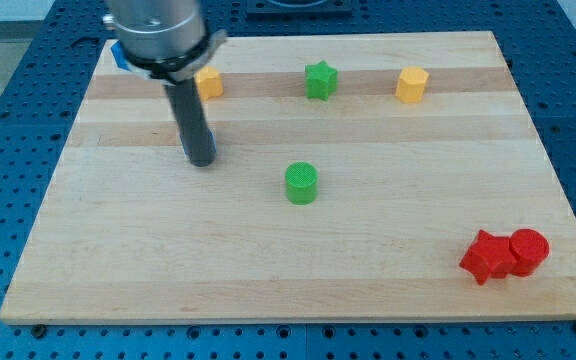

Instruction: Slide the blue triangle below to the blue cube

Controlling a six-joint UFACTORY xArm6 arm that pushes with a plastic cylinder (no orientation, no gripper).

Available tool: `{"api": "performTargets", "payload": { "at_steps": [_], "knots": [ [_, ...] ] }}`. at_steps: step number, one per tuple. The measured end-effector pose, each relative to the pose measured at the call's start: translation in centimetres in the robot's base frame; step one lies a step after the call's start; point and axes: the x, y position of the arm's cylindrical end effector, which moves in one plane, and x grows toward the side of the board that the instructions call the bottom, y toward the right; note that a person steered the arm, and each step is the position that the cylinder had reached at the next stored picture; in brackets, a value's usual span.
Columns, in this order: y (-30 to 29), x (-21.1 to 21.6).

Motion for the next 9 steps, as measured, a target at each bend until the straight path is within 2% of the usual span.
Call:
{"api": "performTargets", "payload": {
  "at_steps": [1, 2, 4, 5, 7, 8, 9],
  "knots": [
    [4.1, -2.0],
    [2.6, -4.3],
    [-10.4, -4.3],
    [-10.3, -4.3],
    [-1.7, -2.6],
    [-2.0, 0.0],
    [-7.4, 0.7]
  ]
}}
